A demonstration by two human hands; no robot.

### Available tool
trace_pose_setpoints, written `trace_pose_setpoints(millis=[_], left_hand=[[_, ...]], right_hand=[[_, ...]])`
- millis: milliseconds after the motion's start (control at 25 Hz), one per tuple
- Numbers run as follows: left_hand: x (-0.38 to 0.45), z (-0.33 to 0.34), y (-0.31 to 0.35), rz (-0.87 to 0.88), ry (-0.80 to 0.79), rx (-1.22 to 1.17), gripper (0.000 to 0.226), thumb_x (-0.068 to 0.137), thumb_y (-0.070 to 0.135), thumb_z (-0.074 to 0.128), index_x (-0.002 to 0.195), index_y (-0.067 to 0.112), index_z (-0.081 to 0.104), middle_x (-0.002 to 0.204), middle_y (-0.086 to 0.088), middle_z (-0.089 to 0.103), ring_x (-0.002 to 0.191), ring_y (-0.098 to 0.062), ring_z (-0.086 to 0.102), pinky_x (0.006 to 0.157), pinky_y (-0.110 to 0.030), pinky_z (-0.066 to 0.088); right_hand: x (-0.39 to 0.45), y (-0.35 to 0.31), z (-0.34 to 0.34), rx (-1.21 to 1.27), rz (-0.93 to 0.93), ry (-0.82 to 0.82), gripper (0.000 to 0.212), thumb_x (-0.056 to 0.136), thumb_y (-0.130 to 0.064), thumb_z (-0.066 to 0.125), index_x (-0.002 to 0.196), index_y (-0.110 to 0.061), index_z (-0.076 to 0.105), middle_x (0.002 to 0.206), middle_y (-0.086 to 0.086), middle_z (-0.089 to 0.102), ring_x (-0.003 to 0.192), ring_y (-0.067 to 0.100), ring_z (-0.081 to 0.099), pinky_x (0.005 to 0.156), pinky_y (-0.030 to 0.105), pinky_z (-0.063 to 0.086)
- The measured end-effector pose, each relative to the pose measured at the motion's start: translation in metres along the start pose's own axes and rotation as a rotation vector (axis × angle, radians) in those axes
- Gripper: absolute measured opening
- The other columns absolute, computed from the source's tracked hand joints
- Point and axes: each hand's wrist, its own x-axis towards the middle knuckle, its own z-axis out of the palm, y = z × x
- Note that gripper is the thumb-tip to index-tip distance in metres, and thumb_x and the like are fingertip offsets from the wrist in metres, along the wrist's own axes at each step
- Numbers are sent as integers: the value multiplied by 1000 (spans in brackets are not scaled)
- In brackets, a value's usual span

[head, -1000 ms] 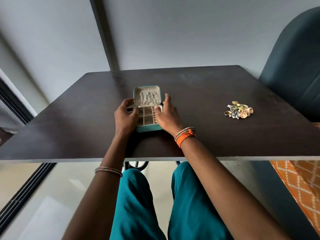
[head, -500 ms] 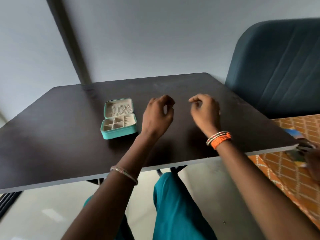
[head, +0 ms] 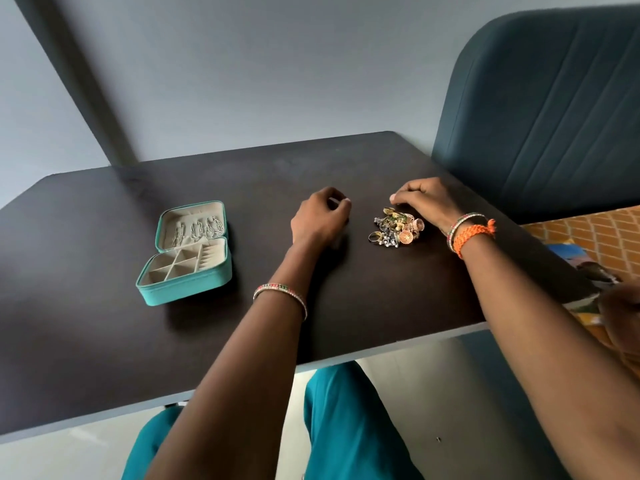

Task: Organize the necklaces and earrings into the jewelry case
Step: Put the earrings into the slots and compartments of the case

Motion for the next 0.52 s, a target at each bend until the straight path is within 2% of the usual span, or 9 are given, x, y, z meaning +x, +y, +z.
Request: trace_pose_setpoints(millis=[80,200,280,360,440,520], left_hand=[[2,1,4,31,9,84,20,87,44,53,96,31,65,92,11,72,92,-16,63,72,-26,36],[3,4,4,101,-3,150,22,88,48,52,96,33,66,94,11,71,92,-17,64,70,-26,35],[3,4,2,125,-11,160,21,89,47,52,97,34,65,94,11,71,94,-16,64,70,-27,37],[3,5,1,124,-19,162,20,90,47,51,98,34,64,92,13,71,94,-13,64,71,-27,39],[3,7,2,111,-32,109,20,91,46,51,97,33,65,87,15,71,90,-9,63,73,-27,42],[4,8,5,125,-36,-90,23,92,46,53,93,28,68,83,14,70,80,-5,61,73,-26,43]], right_hand=[[1,0,-2,-9,-7,-27,14,67,-33,71,65,-19,72,74,-3,72,81,16,66,86,42,51],[4,1,0,-47,-21,-80,12,64,-32,72,66,-21,72,77,-3,73,87,19,67,88,43,52],[4,2,3,-76,-37,-98,6,67,-26,75,64,-21,72,73,-5,72,82,16,67,85,42,53],[3,2,3,-89,-51,-105,12,72,-20,76,62,-25,70,70,-9,70,76,11,65,81,37,54],[1,-1,3,-65,-80,-98,13,75,-18,76,66,-25,71,73,-8,70,78,10,65,83,37,54],[-1,-7,3,-23,-126,-34,8,78,-17,74,72,-21,71,79,-6,67,86,18,65,87,42,53]])
